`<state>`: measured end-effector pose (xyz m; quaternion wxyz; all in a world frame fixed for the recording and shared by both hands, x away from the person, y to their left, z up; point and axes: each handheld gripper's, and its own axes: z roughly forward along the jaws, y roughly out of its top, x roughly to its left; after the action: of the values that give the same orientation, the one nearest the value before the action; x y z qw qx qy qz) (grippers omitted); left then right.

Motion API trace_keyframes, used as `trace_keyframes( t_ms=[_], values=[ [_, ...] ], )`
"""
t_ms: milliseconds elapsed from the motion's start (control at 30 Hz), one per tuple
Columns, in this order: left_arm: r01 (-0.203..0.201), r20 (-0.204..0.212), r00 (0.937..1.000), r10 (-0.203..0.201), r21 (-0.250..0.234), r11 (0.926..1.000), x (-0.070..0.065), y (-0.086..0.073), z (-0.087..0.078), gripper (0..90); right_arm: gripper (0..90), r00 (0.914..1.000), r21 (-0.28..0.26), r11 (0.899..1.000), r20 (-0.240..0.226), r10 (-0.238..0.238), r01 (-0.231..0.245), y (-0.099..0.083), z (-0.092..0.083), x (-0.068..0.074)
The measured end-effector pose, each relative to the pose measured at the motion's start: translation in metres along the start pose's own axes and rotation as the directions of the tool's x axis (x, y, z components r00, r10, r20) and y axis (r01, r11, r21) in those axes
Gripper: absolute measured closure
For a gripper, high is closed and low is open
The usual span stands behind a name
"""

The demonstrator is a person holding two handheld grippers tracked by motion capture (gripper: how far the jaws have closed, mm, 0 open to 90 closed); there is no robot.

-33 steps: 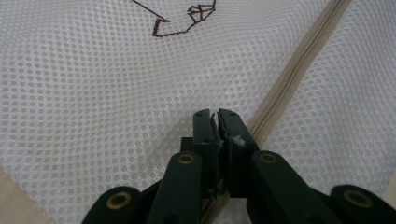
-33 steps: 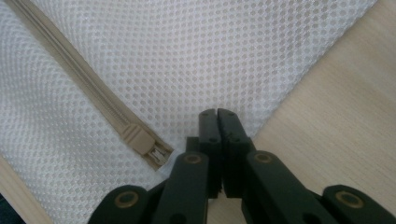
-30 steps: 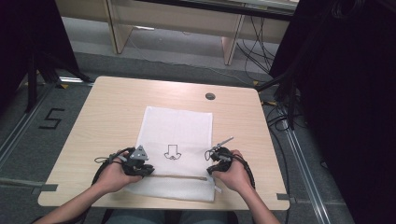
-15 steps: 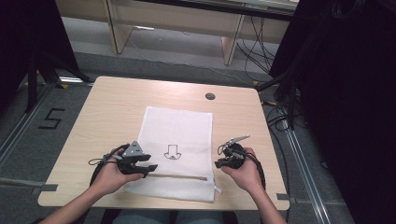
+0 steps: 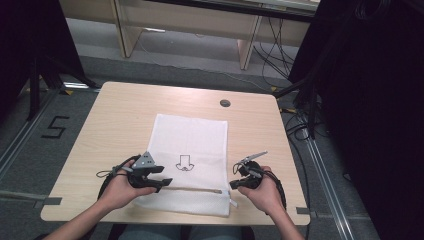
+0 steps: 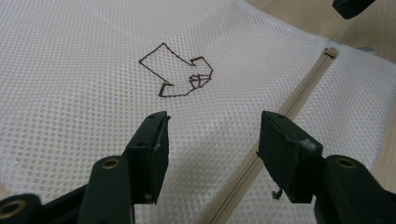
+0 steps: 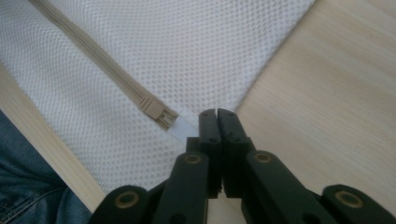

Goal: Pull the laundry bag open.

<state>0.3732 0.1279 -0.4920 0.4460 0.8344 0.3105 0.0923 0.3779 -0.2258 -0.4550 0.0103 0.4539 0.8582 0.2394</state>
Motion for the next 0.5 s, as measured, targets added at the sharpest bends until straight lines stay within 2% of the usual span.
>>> trace_keyframes(
  t_ms=[67, 100, 133, 200, 233, 267, 333, 367, 400, 433, 467, 500],
  values=[
    [-0.015, -0.007, 0.9999, 0.015, 0.000, 0.9999, 0.000, 0.000, -0.001, 43.5, 90.0, 0.9999, 0.001, 1.000, -0.011, -0.007, 0.007, 0.000, 0.001, 0.000],
    [-0.016, 0.005, 0.9999, 0.016, -0.013, 0.9998, 0.000, 0.001, -0.001, 44.3, 90.0, 0.9997, 0.002, 1.000, -0.021, 0.010, -0.010, 0.000, 0.001, 0.002],
    [0.005, 0.000, 1.0000, -0.005, -0.017, 0.9998, -0.002, 0.000, -0.001, 45.0, 90.0, 0.9997, 0.019, 1.000, -0.021, 0.008, -0.008, 0.000, 0.002, 0.001],
    [-0.012, 0.017, 0.9998, 0.012, -0.015, 0.9998, -0.002, 0.001, -0.001, 46.2, 90.0, 0.9996, 0.019, 1.000, -0.026, 0.008, -0.008, 0.000, 0.004, 0.000],
    [0.000, 0.023, 0.9997, 0.000, -0.015, 0.9999, -0.003, 0.000, 0.000, 47.2, 90.0, 0.9993, 0.031, 0.999, -0.031, 0.022, -0.021, -0.001, 0.006, 0.000],
    [-0.016, 0.016, 0.9997, 0.017, -0.015, 0.9998, -0.003, 0.000, 0.000, 47.2, 90.0, 0.9993, 0.031, 0.999, -0.031, 0.022, -0.021, -0.001, 0.006, 0.000],
    [-0.013, 0.032, 0.9994, 0.013, -0.020, 0.9997, -0.005, -0.001, 0.000, 48.2, 90.0, 0.9988, 0.038, 0.999, -0.034, 0.034, -0.033, 0.000, 0.006, 0.001],
    [-0.029, 0.043, 0.9986, 0.030, -0.020, 0.9994, -0.004, 0.000, -0.001, 48.7, 90.0, 0.9989, 0.040, 0.999, -0.028, 0.038, -0.037, 0.001, 0.007, 0.001],
    [-0.014, 0.036, 0.9992, 0.015, -0.022, 0.9997, -0.006, 0.000, -0.001, 49.1, 90.0, 0.9982, 0.038, 0.998, -0.043, 0.043, -0.041, 0.002, 0.007, 0.002],
    [-0.015, 0.050, 0.9986, 0.015, -0.017, 0.9998, -0.006, 0.001, -0.002, 49.7, 90.0, 0.9979, 0.043, 0.998, -0.041, 0.050, -0.048, 0.003, 0.008, 0.002],
    [-0.034, 0.043, 0.9985, 0.035, -0.024, 0.9991, -0.007, 0.002, -0.002, 50.1, 90.0, 0.9976, 0.050, 0.998, -0.047, 0.051, -0.048, 0.003, 0.009, 0.003],
    [-0.015, 0.052, 0.9985, 0.016, -0.028, 0.9995, -0.011, 0.004, 0.001, 50.7, 90.0, 0.9976, 0.061, 0.997, -0.049, 0.048, -0.045, 0.004, 0.012, 0.004]
  ],
)
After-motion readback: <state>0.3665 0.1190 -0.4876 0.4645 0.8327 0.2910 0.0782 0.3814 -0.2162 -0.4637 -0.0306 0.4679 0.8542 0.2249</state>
